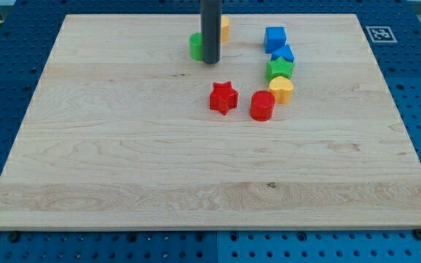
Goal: Push the green circle left to the yellow hexagon
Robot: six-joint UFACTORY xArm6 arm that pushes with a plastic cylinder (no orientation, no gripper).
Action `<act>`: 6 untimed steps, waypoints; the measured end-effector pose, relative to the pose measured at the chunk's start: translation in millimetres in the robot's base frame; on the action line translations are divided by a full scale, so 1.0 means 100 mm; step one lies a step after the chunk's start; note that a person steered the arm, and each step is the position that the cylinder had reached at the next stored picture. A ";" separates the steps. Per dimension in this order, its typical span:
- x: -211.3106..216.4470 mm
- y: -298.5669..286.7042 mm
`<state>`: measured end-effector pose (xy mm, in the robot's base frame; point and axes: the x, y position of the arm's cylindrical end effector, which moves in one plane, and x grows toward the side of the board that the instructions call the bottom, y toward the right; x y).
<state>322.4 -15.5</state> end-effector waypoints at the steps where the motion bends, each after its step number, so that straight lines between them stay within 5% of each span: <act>1: 0.00 -0.08; 6: -0.40 -0.11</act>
<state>282.7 -26.4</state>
